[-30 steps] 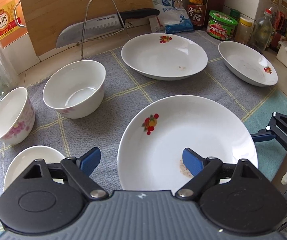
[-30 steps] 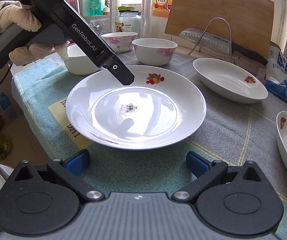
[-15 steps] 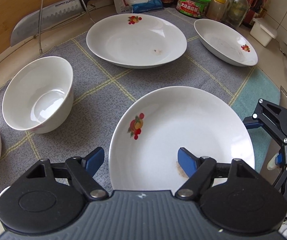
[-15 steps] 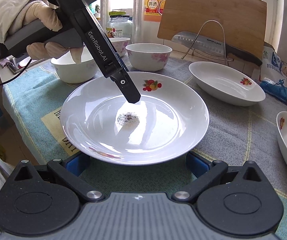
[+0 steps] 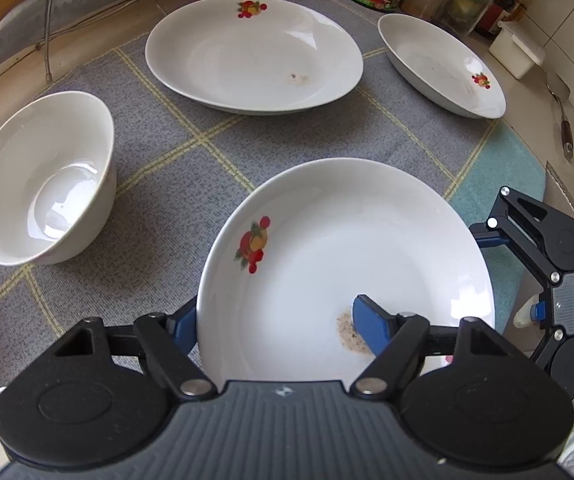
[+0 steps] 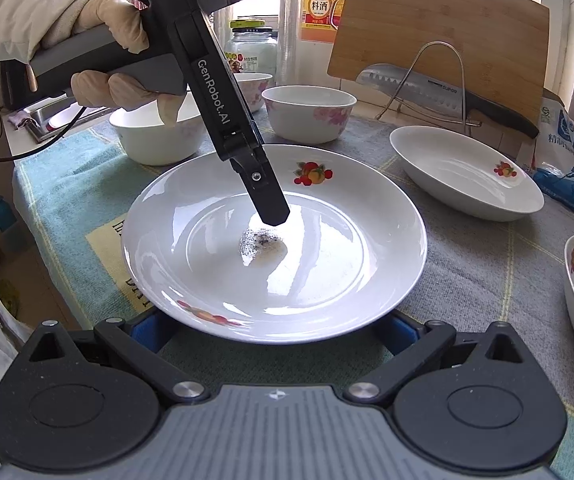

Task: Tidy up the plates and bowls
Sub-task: 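Close the left tool on the stained plate rim and lift it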

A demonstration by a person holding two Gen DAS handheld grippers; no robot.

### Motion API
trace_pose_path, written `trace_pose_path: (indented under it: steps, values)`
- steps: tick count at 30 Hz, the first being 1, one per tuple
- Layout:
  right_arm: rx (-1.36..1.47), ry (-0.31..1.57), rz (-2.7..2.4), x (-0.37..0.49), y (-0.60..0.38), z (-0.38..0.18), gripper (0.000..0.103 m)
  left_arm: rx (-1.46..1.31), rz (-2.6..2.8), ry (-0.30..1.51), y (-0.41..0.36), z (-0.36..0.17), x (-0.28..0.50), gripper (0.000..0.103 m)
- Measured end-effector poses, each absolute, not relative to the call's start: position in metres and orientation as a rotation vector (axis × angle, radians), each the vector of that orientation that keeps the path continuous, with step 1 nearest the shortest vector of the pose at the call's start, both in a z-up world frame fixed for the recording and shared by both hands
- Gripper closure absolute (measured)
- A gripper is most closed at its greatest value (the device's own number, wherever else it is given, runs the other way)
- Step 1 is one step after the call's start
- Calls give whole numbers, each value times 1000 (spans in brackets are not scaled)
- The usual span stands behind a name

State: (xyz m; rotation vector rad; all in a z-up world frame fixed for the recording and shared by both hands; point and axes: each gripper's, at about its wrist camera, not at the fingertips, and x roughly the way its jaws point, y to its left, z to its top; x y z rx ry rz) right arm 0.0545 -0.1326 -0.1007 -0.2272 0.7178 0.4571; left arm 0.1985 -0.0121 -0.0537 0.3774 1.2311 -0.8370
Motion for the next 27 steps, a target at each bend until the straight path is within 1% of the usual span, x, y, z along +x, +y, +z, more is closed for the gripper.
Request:
trace_pose_path:
  steps: [14, 27]
  values:
    - [-233, 758, 441, 57, -127, -97, 0, 380, -852, 1248, -13, -51, 200, 26]
    - [-228, 763, 430, 48, -150, -73, 0, 368, -880, 1199, -36, -25, 198, 26]
